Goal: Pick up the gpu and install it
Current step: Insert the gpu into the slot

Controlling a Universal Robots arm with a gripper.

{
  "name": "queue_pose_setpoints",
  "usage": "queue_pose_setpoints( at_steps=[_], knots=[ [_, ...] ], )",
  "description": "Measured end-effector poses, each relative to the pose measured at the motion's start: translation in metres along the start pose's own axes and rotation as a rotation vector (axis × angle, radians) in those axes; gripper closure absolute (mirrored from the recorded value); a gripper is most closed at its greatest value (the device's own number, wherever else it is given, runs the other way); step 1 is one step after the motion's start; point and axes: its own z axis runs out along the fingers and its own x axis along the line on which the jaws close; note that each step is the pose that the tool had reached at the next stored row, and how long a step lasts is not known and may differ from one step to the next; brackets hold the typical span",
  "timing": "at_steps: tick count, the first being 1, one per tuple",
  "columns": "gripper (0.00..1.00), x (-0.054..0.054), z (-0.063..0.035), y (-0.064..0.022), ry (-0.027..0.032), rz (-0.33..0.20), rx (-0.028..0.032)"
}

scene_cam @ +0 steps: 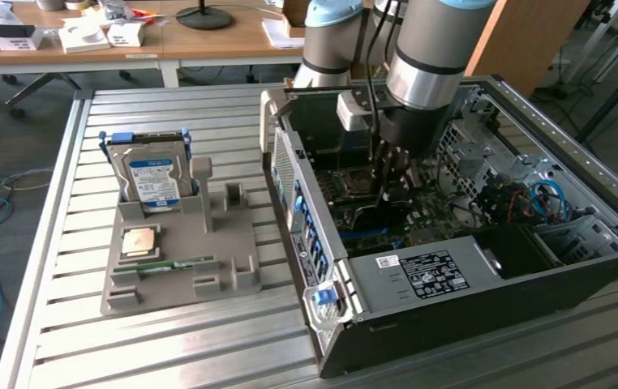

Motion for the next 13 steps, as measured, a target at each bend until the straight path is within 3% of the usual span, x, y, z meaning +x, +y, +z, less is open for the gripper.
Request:
queue_pose_setpoints(
  at_steps=[13],
  knots=[
    [0.66,0.000,-0.0150,-0.0001,-0.0022,0.000,0.0015]
  ],
)
